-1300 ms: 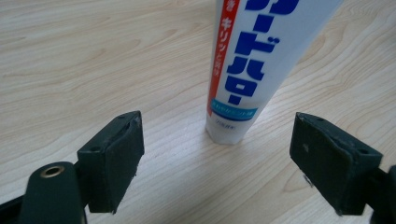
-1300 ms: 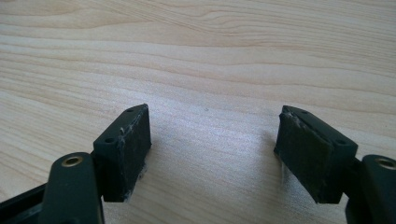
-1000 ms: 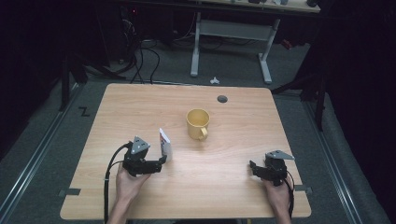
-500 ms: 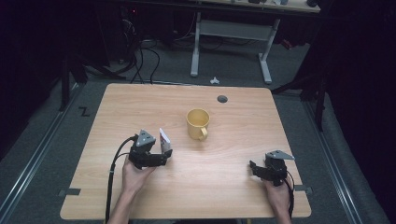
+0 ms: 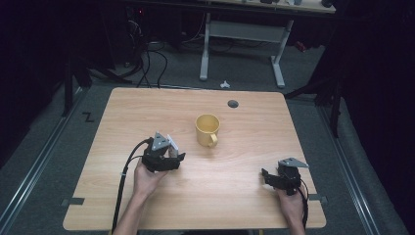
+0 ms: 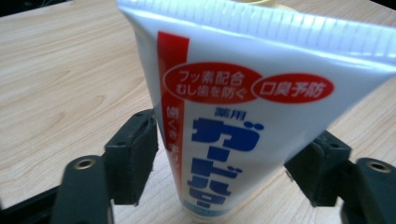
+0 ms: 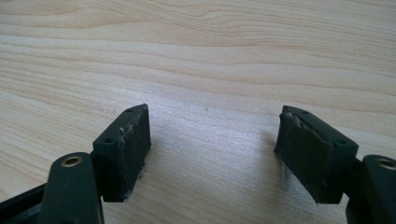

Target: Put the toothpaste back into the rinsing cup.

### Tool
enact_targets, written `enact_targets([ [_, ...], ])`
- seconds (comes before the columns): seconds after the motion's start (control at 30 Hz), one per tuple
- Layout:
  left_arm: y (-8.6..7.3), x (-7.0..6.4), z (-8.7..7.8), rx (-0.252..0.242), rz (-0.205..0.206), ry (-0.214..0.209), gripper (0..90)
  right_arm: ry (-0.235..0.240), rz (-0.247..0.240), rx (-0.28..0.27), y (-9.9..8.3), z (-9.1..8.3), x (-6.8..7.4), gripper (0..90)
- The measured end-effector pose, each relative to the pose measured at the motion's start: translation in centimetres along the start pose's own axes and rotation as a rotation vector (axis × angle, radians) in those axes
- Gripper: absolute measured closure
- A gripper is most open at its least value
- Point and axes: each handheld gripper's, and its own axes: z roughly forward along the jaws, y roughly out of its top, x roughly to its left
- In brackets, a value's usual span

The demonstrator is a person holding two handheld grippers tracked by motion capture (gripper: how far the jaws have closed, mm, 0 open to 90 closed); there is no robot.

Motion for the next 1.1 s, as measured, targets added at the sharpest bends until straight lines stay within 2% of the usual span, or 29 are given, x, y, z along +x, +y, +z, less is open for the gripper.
enact_targets([
  [0.17, 0.0, 0.0, 0.2, -0.003, 0.016, 0.001, 40.7, 0.000, 0.000, 0.000, 0.0, 0.0, 0.0, 26.2],
  [0.37, -0.1, -0.1, 0.1, -0.001, 0.032, 0.013, 44.3, 0.000, 0.000, 0.000, 0.0, 0.0, 0.0, 26.2],
  [0.57, 0.0, -0.1, 0.0, -0.003, 0.032, 0.015, 50.2, 0.000, 0.000, 0.000, 0.0, 0.0, 0.0, 26.2],
  [0.83, 0.1, 0.2, 0.0, -0.006, 0.002, 0.007, 60.0, 0.000, 0.000, 0.000, 0.0, 0.0, 0.0, 26.1],
  [0.93, 0.4, 0.1, -0.1, -0.001, 0.014, 0.023, 61.5, 0.000, 0.000, 0.000, 0.0, 0.0, 0.0, 26.0],
  [1.1, 1.1, -0.2, -0.5, -0.012, 0.025, 0.018, 63.2, 0.000, 0.000, 0.001, 0.0, 0.0, 0.0, 26.0],
])
